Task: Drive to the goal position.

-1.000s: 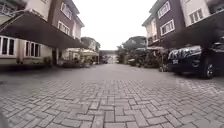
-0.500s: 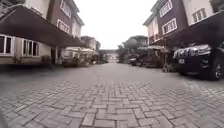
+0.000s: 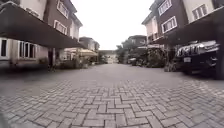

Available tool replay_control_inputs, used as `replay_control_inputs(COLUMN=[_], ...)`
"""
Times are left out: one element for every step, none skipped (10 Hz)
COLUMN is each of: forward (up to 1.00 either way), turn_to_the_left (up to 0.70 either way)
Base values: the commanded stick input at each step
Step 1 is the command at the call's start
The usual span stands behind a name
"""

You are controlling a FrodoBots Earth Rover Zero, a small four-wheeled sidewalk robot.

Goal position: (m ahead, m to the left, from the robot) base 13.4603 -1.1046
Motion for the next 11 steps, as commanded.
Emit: replay_control_inputs(forward=[0.7, 0.7, 0.7, 0.7, 0.7, 0.7, 0.7, 0.7, 0.7, 0.7, 0.7], turn_to_the_left=[0.0, 0.0, 0.0, 0.0, 0.0, 0.0, 0.0, 0.0, 0.0, 0.0, 0.0])
